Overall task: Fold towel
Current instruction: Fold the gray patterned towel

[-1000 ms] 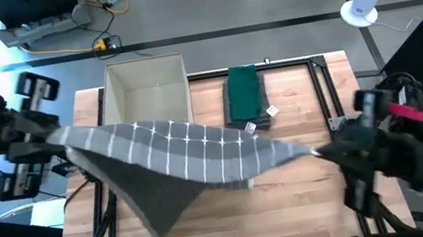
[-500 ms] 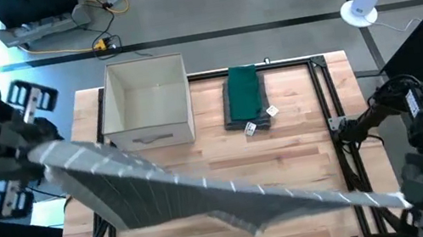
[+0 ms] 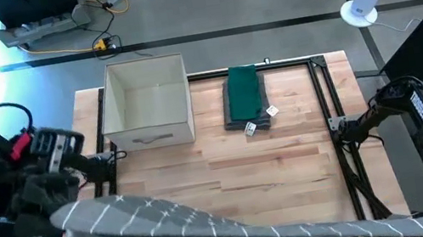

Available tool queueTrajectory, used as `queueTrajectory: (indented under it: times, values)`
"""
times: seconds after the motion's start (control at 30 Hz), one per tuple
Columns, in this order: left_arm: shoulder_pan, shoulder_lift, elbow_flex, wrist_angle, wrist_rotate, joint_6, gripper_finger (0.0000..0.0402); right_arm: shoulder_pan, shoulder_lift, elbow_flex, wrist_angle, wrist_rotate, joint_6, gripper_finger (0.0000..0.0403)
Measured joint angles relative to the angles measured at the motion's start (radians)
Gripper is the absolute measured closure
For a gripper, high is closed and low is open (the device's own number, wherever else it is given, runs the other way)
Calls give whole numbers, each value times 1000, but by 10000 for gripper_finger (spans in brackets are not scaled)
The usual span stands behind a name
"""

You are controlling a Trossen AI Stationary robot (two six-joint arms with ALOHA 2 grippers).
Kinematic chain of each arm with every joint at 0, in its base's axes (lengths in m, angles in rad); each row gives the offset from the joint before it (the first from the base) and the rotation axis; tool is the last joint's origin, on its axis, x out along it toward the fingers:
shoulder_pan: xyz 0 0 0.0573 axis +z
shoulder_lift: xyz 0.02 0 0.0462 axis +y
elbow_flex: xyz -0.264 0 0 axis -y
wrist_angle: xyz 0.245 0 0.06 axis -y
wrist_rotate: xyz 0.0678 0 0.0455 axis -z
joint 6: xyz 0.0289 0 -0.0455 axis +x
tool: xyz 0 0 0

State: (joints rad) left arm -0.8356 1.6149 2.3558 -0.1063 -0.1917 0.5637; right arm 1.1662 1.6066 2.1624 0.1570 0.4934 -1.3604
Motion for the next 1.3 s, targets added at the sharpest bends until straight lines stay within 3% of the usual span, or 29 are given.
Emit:
queueTrajectory:
  times: [0.13, 0.23, 0.67, 0.8, 1.1, 1.3]
  values:
    - [0, 30, 0, 34, -2, -27, 401, 9, 0, 0, 0, 0, -8, 403]
    - [0, 41, 0, -1, -60, -43, 401, 9, 0, 0, -1, 30, -8, 403]
    - [14, -24, 0, -508, -500, -39, 395, -124, 13, 0, -99, 489, 188, 403]
    - [42, -57, 0, -583, -500, -69, 394, -168, 13, 0, -124, 593, 213, 403]
    - [70, -58, 1, -385, -218, -189, 392, -184, 12, 0, -218, 597, 313, 403]
    - [78, -59, 1, -333, -163, -287, 392, -159, 12, 0, -376, 573, 462, 403]
